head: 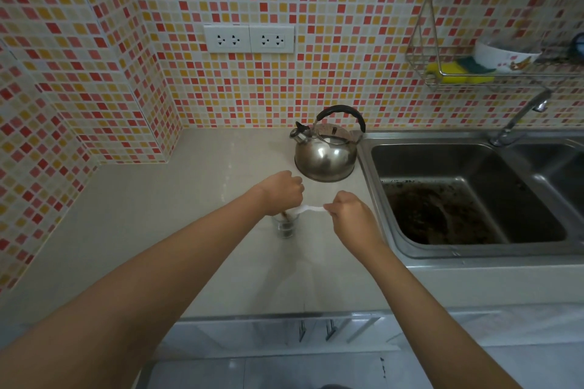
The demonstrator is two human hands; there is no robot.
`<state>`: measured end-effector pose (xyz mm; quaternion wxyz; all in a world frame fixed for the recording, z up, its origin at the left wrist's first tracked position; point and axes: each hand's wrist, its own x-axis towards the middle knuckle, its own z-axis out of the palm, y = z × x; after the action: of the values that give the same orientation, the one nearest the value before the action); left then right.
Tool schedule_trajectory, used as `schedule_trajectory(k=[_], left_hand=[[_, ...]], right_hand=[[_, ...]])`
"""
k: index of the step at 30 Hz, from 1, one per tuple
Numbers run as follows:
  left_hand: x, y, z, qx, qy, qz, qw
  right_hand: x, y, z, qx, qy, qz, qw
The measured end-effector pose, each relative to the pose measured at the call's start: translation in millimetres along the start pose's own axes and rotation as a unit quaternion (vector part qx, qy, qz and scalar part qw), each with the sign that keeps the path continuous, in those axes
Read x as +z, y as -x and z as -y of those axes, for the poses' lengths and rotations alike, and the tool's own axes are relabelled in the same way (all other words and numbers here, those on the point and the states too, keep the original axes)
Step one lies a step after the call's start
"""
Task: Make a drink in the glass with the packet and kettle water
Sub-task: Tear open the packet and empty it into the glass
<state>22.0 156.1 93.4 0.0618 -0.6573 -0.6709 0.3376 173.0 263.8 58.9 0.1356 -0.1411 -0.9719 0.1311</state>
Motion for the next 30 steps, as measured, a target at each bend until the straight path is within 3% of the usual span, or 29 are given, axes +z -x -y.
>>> schedule_trajectory(k=[30], left_hand=[[4.3,2.5,7.4,0.014,-0.006,-0.018,1.0]], right_hand=[[-1.4,2.1,0.4,-0.017,0.004,-0.021,1.0]])
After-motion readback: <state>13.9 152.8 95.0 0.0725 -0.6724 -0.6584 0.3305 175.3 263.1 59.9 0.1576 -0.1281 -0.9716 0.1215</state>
